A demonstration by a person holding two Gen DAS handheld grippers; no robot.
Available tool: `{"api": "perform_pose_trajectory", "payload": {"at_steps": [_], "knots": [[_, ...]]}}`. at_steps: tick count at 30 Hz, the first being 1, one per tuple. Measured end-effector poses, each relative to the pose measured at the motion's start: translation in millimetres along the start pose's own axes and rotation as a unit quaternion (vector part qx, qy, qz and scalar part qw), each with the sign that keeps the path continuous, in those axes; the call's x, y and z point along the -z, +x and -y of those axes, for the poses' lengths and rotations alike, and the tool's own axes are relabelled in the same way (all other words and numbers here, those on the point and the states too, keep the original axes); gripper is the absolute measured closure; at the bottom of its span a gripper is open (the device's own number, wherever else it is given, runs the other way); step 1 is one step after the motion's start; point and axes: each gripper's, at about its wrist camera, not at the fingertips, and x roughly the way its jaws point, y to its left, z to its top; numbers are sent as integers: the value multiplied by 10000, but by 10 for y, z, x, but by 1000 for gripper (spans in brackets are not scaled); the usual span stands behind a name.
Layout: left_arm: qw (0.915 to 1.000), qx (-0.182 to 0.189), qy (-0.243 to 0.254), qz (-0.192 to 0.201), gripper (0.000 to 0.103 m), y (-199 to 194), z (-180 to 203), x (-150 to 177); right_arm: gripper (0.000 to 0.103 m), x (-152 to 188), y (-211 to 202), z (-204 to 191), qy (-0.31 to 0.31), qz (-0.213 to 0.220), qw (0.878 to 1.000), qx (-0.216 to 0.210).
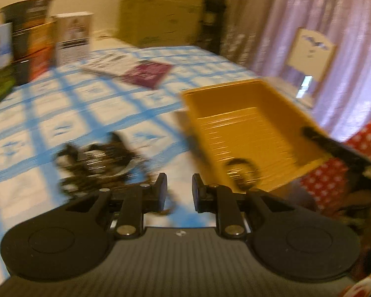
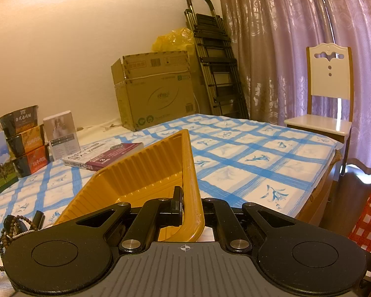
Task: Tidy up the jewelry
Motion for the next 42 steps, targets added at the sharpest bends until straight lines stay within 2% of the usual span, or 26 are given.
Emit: {"api": "perform_pose_trajectory", "payload": {"at_steps": [4, 9, 15, 25, 30, 34, 42], "knots": [[9982, -564, -189, 7, 85, 4, -299, 7, 97, 0, 0, 1, -5, 0, 10000, 3], [9958, -886, -232, 57, 85, 60, -499, -31, 97, 2, -2, 1, -6, 0, 10000, 4], [9948, -1020, 13, 62, 85, 202, -523, -84, 97, 0, 2, 0, -4, -1, 10000, 1], [9913, -1309, -43, -100, 85, 615, -715, -216, 97, 0, 3, 0, -9, -1, 10000, 3], [9916, -1263, -89, -251, 87, 722, -767, -218, 97, 1, 2, -1, -12, -2, 10000, 6], [9919, -1244, -96, -259, 95, 736, -767, -219, 97, 3, -1, 0, -9, -3, 10000, 6], [9926, -1206, -122, 11, 95, 550, -703, -305, 97, 1, 2, -1, -6, -3, 10000, 2]]}}
